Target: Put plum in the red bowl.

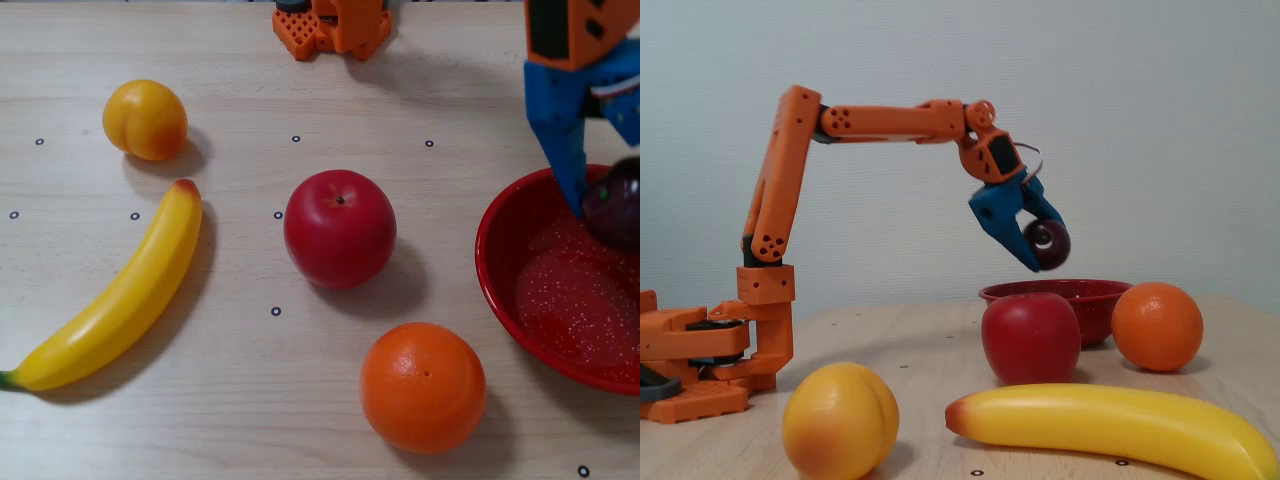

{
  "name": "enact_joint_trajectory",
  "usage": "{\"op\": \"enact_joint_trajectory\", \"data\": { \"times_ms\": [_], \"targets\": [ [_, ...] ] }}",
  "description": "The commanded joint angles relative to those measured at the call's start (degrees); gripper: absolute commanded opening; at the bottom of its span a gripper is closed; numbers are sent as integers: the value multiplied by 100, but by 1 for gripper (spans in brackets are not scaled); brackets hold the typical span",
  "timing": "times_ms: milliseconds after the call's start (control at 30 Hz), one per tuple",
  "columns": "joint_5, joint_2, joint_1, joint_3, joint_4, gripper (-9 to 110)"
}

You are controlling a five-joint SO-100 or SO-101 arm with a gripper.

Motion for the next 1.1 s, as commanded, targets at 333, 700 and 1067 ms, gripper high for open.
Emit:
{"op": "enact_joint_trajectory", "data": {
  "times_ms": [333,700,1067],
  "targets": [
    [-580,-844,-18,-1494,-281,0],
    [-1107,-1160,-53,-1600,-97,0],
    [-1274,-1266,-70,-1652,404,39]
  ]
}}
